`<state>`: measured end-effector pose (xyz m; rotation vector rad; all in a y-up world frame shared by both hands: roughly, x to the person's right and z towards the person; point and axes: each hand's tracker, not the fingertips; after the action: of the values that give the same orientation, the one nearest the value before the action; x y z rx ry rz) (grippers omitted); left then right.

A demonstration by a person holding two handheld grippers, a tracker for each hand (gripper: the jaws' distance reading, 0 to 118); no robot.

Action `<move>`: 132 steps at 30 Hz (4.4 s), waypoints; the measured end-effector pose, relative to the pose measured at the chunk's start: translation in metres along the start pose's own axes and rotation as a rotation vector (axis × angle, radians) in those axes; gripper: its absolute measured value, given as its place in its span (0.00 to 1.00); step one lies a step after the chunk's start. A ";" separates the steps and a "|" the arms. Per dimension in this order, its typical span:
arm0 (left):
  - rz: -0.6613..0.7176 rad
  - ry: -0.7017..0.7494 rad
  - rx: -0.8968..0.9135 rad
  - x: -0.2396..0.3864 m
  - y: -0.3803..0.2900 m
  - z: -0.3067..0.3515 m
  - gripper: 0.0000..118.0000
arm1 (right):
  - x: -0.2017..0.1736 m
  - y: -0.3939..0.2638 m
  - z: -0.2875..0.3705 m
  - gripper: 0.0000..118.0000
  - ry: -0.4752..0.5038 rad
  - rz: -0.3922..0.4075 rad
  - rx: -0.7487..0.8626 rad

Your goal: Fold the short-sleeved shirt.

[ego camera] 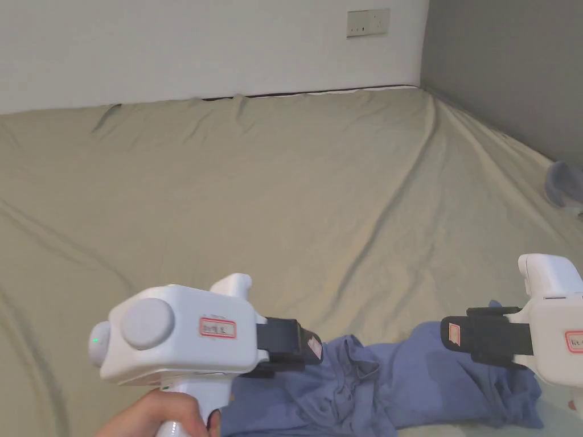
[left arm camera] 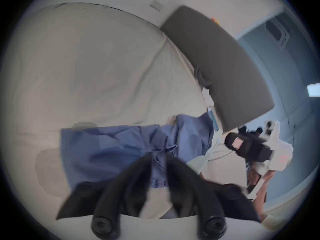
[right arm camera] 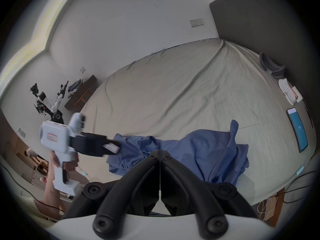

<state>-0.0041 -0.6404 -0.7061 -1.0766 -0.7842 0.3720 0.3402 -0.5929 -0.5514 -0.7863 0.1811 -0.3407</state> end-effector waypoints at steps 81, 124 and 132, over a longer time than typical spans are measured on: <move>-0.089 0.084 -0.149 0.052 0.018 -0.047 1.00 | -0.002 0.008 -0.038 0.02 0.013 -0.013 -0.042; -0.049 0.202 0.304 0.011 -0.011 0.119 1.00 | -0.061 0.017 -0.027 0.02 0.147 0.178 0.015; -0.040 0.253 0.176 -0.016 -0.034 0.101 0.02 | -0.082 0.017 -0.034 0.02 0.196 0.205 0.005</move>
<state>-0.0913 -0.6009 -0.6576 -0.9199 -0.5363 0.2589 0.2581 -0.5743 -0.5842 -0.7218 0.4416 -0.2234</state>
